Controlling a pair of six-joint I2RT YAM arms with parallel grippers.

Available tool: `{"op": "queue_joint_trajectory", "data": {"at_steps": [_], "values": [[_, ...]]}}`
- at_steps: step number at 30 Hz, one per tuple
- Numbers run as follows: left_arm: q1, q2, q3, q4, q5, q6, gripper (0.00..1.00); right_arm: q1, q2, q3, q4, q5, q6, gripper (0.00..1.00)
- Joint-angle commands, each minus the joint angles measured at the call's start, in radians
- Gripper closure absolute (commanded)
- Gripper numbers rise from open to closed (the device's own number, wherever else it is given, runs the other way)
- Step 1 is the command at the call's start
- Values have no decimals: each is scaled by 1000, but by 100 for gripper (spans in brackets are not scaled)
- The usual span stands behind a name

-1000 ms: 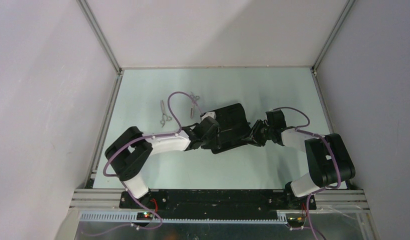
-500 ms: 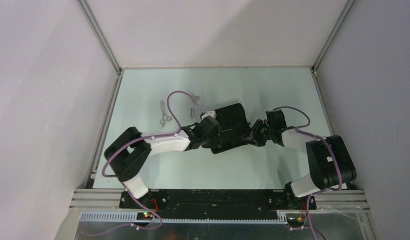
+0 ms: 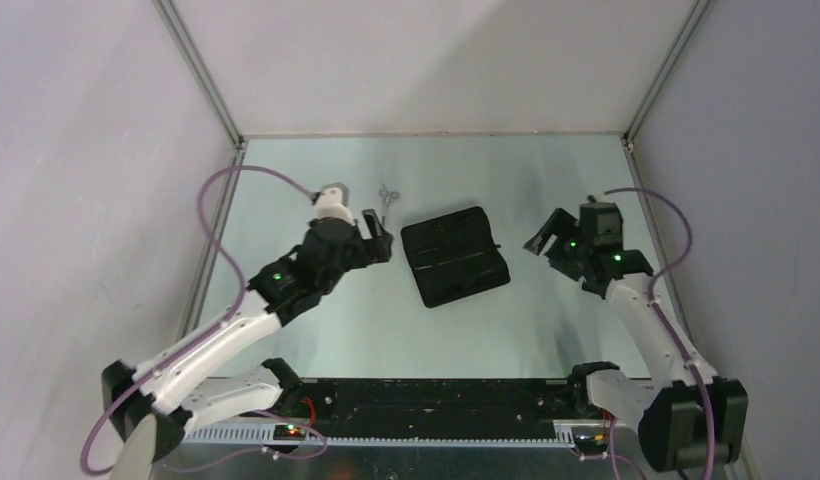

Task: Sort the hair-cutting tools
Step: Place the comb in the hairdressing tool bag, then adjust the comb at the center of the board.

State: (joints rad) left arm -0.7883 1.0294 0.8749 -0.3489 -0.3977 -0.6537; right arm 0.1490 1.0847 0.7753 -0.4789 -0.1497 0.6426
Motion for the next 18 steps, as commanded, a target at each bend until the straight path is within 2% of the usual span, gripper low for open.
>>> {"op": "queue_joint_trajectory", "data": {"at_steps": [1,2,3,8,13,15,18], "values": [[96,-166,18,-170,-70,73,5,-120,-108,68,-262,245,-56,11],[113,-210,17,-183,-70,86,3,-173,-122,72,-277,267,-43,4],[143,-232,18,-206,-69,114,1,-197,-149,72,-305,305,-32,2],[192,-355,27,-278,-85,239,0,-390,-158,73,-349,303,47,1],[194,-425,-8,-284,-166,351,0,-597,40,119,-385,148,40,1],[193,-445,-35,-278,-208,392,0,-623,100,121,-369,119,53,1],[193,-466,-76,-260,-269,437,0,-626,134,118,-305,168,76,1]]}}
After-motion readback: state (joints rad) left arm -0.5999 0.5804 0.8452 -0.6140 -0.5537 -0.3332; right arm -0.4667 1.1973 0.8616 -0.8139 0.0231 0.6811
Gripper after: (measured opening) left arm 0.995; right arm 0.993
